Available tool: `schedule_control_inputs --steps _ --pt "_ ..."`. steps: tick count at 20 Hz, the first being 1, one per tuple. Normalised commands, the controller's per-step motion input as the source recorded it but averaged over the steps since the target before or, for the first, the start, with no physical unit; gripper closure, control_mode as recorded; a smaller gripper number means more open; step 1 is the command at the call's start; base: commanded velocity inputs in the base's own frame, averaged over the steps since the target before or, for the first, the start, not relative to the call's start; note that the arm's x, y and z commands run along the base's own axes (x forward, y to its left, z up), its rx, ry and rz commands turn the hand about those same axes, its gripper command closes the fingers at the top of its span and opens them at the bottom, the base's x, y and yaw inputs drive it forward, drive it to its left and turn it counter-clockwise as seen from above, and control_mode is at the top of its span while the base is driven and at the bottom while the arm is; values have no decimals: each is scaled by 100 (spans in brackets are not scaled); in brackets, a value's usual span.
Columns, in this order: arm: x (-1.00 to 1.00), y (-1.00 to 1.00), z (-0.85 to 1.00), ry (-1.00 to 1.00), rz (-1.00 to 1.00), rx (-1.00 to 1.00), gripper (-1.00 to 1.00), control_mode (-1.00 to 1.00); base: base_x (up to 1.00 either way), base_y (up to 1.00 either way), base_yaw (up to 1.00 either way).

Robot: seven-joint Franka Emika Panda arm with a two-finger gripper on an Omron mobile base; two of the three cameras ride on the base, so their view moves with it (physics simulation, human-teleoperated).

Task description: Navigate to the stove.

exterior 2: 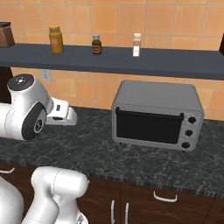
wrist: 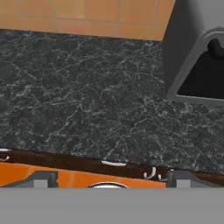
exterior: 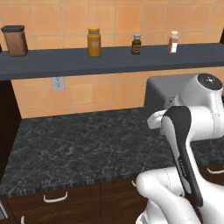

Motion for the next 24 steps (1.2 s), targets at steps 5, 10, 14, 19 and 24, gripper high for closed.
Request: schedule_control_inputs --steps 5,10,14,19,24 --pt "0 0 0 0 0 0 -100 100 -63 -66 -20" --pt "0 0 0 0 0 0 -100 100 -21 -52 -73" --pt "0 0 0 0 0 0 -100 100 0 -17 -91" --pt "0 0 0 0 0 0 -100 100 0 -3 -97" --pt "0 0 0 0 0 0 -100 100 0 0 -100"
